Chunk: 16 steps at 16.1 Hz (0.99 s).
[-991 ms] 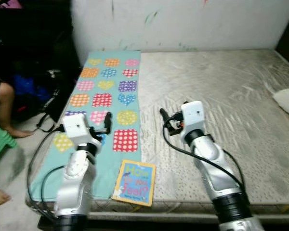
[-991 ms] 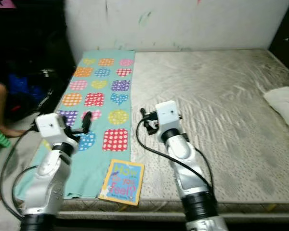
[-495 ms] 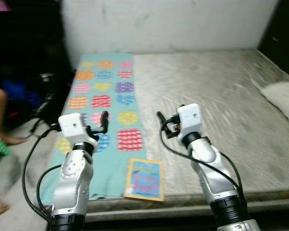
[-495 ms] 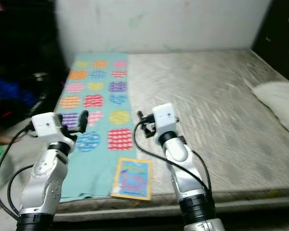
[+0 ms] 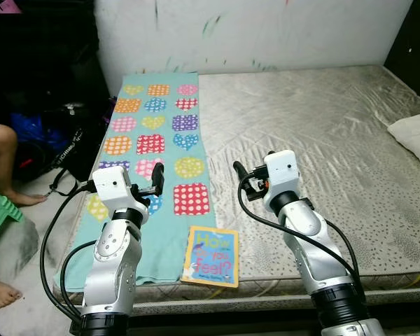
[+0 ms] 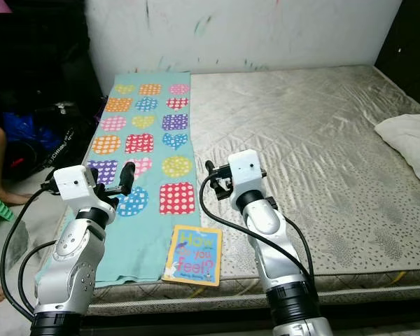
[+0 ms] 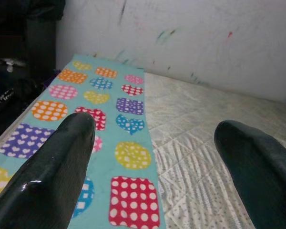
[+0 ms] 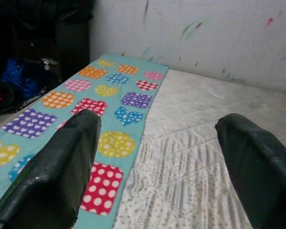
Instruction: Clean up the room
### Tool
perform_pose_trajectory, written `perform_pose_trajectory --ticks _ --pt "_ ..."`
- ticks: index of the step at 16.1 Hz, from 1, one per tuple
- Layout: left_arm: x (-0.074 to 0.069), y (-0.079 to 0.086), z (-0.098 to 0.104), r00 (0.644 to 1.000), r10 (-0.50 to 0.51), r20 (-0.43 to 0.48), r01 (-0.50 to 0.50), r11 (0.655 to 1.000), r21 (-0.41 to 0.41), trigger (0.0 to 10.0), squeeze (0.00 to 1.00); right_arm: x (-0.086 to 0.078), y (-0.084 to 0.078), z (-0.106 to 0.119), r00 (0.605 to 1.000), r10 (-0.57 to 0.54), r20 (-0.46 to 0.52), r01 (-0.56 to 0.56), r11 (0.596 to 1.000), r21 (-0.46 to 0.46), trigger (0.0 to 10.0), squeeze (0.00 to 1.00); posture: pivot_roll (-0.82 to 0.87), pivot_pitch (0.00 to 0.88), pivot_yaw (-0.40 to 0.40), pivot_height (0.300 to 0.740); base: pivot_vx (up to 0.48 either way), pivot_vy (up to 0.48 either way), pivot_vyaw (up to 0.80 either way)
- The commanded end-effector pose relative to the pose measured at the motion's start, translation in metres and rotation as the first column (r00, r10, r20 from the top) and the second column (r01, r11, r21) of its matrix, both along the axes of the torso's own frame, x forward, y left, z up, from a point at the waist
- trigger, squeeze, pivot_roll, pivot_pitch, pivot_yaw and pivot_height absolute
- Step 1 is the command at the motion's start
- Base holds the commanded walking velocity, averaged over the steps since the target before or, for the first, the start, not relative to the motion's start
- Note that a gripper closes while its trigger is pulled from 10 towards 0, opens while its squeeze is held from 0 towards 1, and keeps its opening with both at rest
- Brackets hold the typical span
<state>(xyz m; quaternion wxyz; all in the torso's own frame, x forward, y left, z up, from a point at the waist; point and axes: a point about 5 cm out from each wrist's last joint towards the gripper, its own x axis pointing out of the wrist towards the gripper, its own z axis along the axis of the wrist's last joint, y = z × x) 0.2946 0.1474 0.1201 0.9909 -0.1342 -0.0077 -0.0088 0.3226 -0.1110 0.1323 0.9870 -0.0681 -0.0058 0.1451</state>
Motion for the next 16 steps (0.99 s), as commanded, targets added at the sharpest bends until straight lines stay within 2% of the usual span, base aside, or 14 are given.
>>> perform_pose_trajectory --ticks 1,5,7,16 --pt "0.000 0.002 0.000 1.000 0.007 -0.003 -0.007 1.000 0.014 10.0 0.00 0.002 0.001 0.005 1.000 0.005 0.015 -0.005 1.000 0.010 10.0 0.00 -0.09 0.000 0.046 0.740 0.000 0.000 0.00" --pt "0.000 -0.001 -0.011 0.998 -0.010 -0.054 0.012 0.999 0.032 10.0 0.00 0.003 -0.004 -0.015 0.996 -0.027 -0.086 0.023 0.999 -0.041 10.0 0.00 -0.09 0.000 0.047 0.740 0.000 0.000 0.00" --pt "-0.002 0.001 -0.016 0.997 -0.006 -0.075 0.009 0.999 0.036 10.0 0.00 0.001 -0.010 -0.022 0.990 -0.057 -0.128 0.053 0.998 -0.033 10.0 0.00 -0.09 0.000 0.047 0.740 0.000 0.000 0.00" --pt "-0.002 0.000 -0.019 0.996 -0.012 -0.092 0.016 0.999 0.041 10.0 0.00 0.001 -0.013 -0.028 0.984 -0.075 -0.163 0.069 0.997 -0.045 10.0 0.00 -0.10 0.000 0.053 0.740 0.000 0.000 0.00"
